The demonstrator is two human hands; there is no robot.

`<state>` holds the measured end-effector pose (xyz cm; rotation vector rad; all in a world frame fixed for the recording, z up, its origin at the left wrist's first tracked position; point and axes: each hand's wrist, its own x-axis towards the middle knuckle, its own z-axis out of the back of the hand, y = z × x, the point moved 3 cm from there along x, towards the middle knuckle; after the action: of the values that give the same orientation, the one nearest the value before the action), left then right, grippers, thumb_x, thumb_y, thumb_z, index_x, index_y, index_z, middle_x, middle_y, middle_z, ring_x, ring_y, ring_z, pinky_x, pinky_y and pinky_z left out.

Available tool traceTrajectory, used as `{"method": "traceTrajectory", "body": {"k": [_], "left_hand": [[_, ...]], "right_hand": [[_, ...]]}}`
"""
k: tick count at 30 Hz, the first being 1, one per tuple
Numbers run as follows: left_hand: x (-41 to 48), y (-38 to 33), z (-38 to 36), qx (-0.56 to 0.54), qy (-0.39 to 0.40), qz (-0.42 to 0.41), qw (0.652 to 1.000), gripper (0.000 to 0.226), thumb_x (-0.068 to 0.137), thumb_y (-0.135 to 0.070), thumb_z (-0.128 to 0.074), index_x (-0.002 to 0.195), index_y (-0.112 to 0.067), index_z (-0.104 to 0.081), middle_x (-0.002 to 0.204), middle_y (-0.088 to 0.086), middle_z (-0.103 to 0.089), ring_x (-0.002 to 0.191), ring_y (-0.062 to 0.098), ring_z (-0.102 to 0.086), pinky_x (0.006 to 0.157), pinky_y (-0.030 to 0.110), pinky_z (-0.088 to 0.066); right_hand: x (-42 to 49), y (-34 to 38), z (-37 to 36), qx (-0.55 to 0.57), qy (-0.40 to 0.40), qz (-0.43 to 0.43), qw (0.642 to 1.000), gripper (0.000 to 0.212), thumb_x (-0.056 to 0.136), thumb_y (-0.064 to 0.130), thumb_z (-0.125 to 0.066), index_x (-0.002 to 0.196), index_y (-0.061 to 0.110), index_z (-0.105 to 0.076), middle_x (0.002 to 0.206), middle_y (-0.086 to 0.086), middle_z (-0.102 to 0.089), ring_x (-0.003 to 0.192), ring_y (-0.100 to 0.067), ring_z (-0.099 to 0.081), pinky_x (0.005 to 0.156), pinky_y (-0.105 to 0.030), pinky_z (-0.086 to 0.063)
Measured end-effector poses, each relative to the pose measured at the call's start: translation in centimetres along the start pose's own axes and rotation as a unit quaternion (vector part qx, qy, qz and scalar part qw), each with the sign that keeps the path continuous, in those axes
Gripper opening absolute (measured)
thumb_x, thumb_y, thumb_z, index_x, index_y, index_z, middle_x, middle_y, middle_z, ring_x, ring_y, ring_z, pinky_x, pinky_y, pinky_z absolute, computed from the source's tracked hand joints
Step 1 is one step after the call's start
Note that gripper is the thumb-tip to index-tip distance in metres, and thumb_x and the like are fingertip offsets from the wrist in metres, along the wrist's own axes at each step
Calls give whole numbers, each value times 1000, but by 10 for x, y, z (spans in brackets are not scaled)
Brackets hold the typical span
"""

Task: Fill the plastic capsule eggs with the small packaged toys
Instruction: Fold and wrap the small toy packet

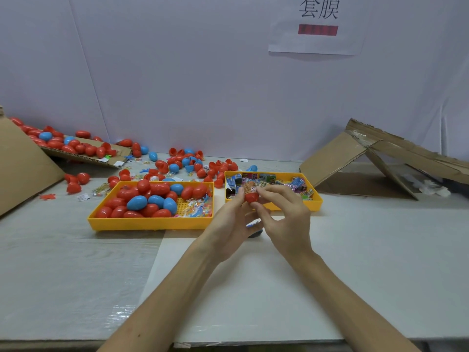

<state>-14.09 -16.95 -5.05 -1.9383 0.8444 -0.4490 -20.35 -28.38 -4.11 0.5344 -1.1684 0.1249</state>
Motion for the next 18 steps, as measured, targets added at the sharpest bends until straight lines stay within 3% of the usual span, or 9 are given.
{"method": "traceTrajectory", "body": {"k": [13, 18], "left_hand": [[2, 5, 0, -13, -19, 6, 1000, 51, 107, -47, -32, 131, -15, -63, 133, 14, -65, 132, 29, -56, 118, 53, -35], [1, 4, 0, 41, -33, -9, 999, 53, 105, -52, -37, 126, -13, -66, 126, 11, -70, 113, 21, -65, 105, 43, -44]], "right_hand": [[2, 0, 1, 25, 4, -33, 999, 24, 83, 14, -77, 107, 10, -78, 102, -1, -72, 96, -15, -67, 86, -34, -53], [6, 2, 5, 60, 4, -59, 996, 15, 89, 12, -75, 103, 11, -78, 100, 4, -76, 95, -10, -70, 85, -30, -57]]}}
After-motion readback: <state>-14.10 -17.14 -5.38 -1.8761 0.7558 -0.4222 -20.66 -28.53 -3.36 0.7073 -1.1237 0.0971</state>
